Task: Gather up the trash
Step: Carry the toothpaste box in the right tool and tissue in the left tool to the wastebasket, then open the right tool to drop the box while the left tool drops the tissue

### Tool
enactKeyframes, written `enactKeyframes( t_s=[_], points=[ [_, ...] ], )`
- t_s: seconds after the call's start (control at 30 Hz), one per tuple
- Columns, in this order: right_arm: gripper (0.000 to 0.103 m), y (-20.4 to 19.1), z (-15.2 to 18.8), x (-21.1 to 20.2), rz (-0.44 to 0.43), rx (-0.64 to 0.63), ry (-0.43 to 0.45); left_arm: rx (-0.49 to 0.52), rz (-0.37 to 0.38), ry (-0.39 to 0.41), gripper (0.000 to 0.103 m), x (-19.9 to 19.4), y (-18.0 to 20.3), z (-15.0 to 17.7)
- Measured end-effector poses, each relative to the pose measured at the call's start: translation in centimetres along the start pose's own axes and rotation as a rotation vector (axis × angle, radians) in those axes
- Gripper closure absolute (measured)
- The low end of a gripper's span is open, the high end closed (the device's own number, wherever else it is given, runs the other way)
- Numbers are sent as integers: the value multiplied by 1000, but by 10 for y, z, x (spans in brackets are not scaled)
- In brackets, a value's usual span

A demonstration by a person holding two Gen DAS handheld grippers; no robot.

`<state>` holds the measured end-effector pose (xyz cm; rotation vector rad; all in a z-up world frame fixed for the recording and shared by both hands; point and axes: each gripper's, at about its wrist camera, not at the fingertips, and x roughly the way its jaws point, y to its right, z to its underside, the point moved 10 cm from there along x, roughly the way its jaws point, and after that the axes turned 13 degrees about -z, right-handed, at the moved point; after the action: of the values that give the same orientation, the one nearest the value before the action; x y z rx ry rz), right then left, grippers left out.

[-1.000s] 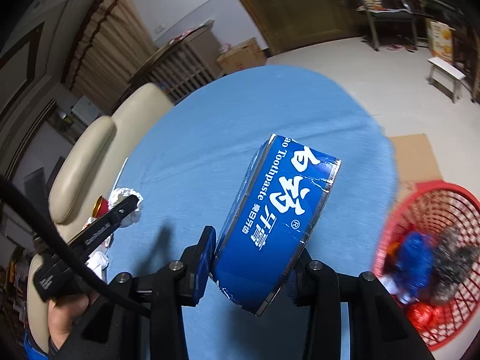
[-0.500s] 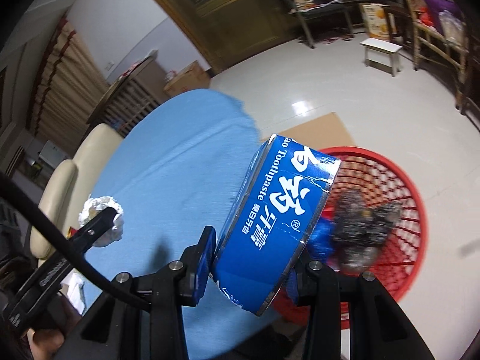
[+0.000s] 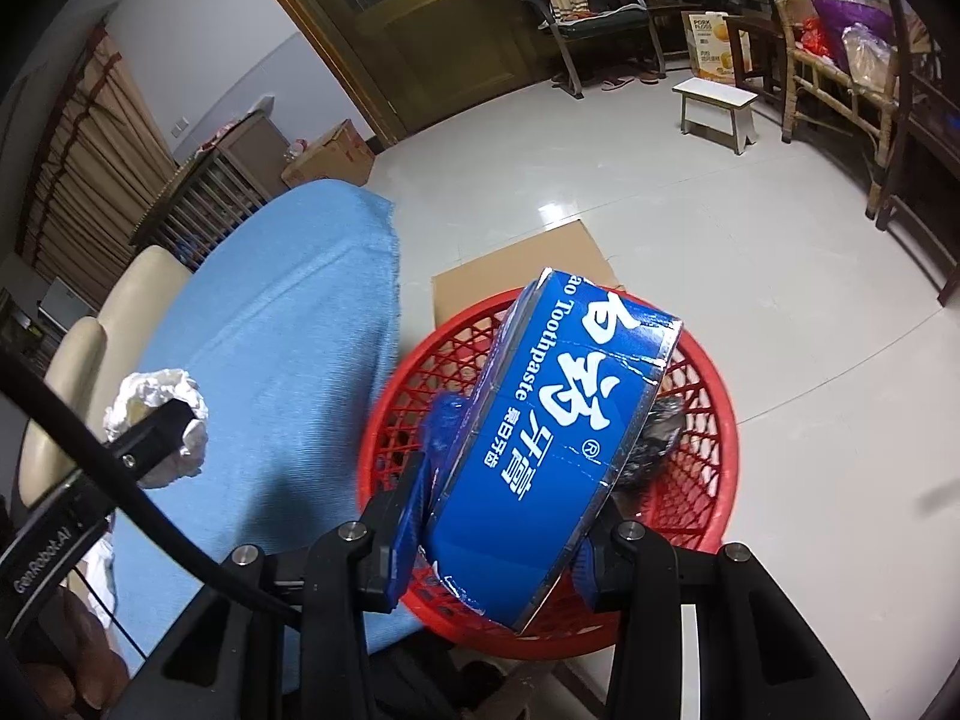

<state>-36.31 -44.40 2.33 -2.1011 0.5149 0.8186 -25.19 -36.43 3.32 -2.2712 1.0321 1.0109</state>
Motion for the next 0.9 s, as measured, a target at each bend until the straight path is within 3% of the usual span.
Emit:
enactKeyframes(
  t_s=[0.37,0.5,0.6,0.9],
  points=[
    [59,25,1,7,33,9,-25,31,7,-24,73,11,22,5],
    [51,34,2,12,44,20,-51,36,6,-32,73,13,25,8],
    [29,39,3,14,58,25,-70,40,6,-38,73,15,27,9],
    [28,48,-13,-12,29,81,9,52,7,-53,73,19,36,11]
  ],
)
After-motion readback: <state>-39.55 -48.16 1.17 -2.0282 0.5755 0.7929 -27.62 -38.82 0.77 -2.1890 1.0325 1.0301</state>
